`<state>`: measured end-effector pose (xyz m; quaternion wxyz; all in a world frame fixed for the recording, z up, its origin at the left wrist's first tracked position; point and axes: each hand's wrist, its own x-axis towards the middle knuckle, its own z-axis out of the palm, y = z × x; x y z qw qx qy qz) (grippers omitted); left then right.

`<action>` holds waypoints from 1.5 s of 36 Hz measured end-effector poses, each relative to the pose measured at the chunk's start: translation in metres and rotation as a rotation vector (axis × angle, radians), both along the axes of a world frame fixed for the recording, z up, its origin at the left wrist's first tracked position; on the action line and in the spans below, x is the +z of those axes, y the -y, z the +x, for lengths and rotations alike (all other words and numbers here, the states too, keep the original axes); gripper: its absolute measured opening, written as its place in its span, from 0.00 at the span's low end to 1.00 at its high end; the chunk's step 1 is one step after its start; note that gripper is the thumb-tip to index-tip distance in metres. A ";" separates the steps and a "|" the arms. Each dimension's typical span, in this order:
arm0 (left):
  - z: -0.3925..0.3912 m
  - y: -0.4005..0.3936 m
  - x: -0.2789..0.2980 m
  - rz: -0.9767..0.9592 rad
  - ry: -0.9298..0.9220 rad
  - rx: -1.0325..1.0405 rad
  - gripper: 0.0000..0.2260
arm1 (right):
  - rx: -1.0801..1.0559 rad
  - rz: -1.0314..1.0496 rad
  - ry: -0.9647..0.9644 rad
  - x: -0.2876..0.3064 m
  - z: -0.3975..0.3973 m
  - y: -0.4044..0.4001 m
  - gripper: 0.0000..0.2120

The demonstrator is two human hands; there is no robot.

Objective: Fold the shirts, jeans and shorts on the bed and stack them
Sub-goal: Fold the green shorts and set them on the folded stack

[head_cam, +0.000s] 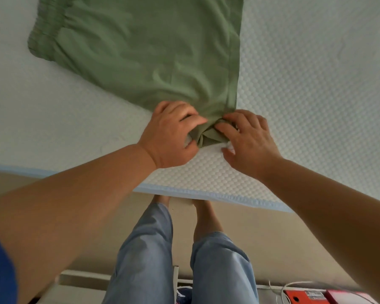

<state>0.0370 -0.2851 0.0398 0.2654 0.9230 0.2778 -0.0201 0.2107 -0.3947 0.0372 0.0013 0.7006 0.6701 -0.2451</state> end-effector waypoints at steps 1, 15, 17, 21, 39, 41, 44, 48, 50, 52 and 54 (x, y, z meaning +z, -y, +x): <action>-0.004 -0.002 -0.001 -0.016 -0.011 -0.018 0.22 | 0.002 0.013 0.006 -0.001 0.001 -0.004 0.22; 0.000 -0.030 0.006 0.124 0.078 0.051 0.15 | -0.143 0.222 -0.338 0.034 0.008 -0.051 0.10; 0.007 -0.041 0.011 0.013 0.089 0.108 0.14 | -0.343 0.110 -0.518 0.038 0.008 -0.063 0.08; 0.027 -0.067 0.015 -0.384 0.042 0.401 0.13 | -0.730 -0.036 -0.749 0.037 0.017 -0.090 0.07; 0.072 -0.138 -0.005 -0.774 -0.293 0.652 0.24 | -1.100 0.003 -0.568 -0.012 0.026 -0.143 0.08; 0.075 -0.136 -0.007 -0.718 -0.299 0.655 0.23 | -1.091 -0.015 -0.496 -0.016 0.024 -0.145 0.08; 0.071 -0.128 -0.006 -0.494 -0.216 0.700 0.17 | -1.098 -0.049 -0.439 -0.018 0.023 -0.148 0.06; 0.052 -0.093 0.014 -0.094 0.142 0.605 0.12 | -1.094 -0.095 -0.385 -0.017 0.022 -0.148 0.07; 0.046 -0.071 0.018 -0.078 0.180 0.434 0.17 | -1.095 -0.133 -0.373 -0.015 0.022 -0.144 0.07; 0.042 -0.056 0.014 -0.092 0.072 0.290 0.21 | -1.104 -0.174 -0.368 -0.014 0.021 -0.139 0.06; 0.041 -0.051 0.004 -0.094 -0.103 0.179 0.25 | -1.111 -0.195 -0.360 -0.012 0.021 -0.134 0.06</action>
